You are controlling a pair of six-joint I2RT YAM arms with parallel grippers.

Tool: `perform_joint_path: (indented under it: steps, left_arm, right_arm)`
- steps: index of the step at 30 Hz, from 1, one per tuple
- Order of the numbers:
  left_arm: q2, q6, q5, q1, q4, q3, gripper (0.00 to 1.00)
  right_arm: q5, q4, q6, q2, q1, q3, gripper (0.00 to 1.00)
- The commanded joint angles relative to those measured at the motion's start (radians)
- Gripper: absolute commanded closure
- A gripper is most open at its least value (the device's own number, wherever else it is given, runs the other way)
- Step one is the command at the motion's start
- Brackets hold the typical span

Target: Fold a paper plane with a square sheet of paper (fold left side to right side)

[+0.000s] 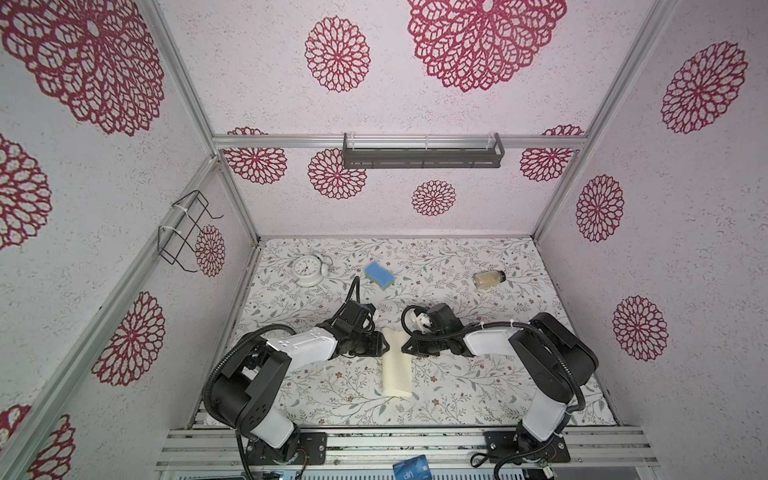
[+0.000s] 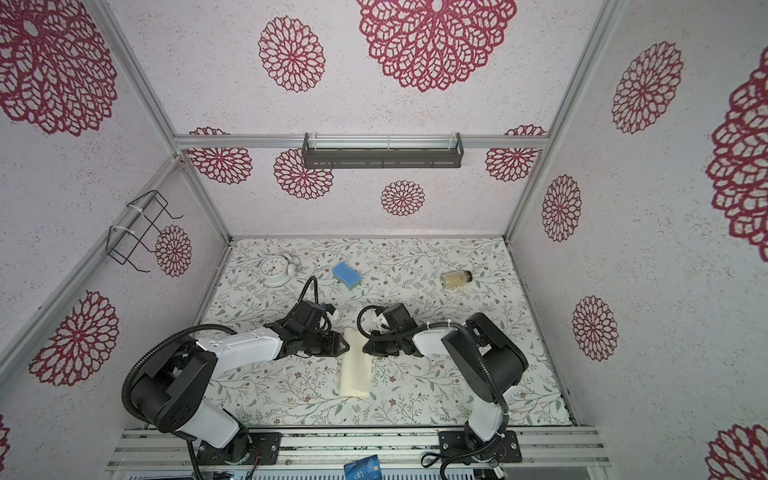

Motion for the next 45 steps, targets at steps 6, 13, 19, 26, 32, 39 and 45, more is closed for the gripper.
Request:
perform_joint_path:
  steps: [6, 13, 19, 26, 32, 39, 45]
  left_arm:
    - [0.012, 0.021, -0.001, 0.004, 0.027, -0.010, 0.62]
    - [0.002, 0.031, -0.015, 0.000, 0.029, -0.021, 0.62]
    - [-0.005, 0.059, -0.045, -0.010, 0.002, -0.015, 0.62]
    - [-0.003, 0.083, -0.088, -0.032, -0.024, 0.000, 0.61]
    - [0.009, 0.096, -0.108, -0.051, -0.038, 0.016, 0.61]
    - [0.012, 0.079, -0.126, -0.057, -0.034, 0.014, 0.61]
    - [0.020, 0.064, -0.132, -0.063, -0.026, 0.014, 0.61]
  right_arm:
    - [0.042, -0.024, 0.111, -0.133, -0.040, -0.016, 1.00]
    - [0.070, -0.045, 0.124, -0.155, -0.085, -0.059, 1.00]
    - [0.041, -0.021, 0.131, -0.109, -0.096, -0.061, 1.00]
    - [-0.008, 0.008, 0.138, -0.032, -0.096, -0.036, 1.00]
    - [-0.021, 0.004, 0.131, 0.007, -0.093, -0.014, 1.00]
    - [-0.025, 0.012, 0.133, 0.023, -0.092, -0.006, 1.00]
    - [-0.013, 0.019, 0.142, -0.031, -0.096, -0.018, 1.00]
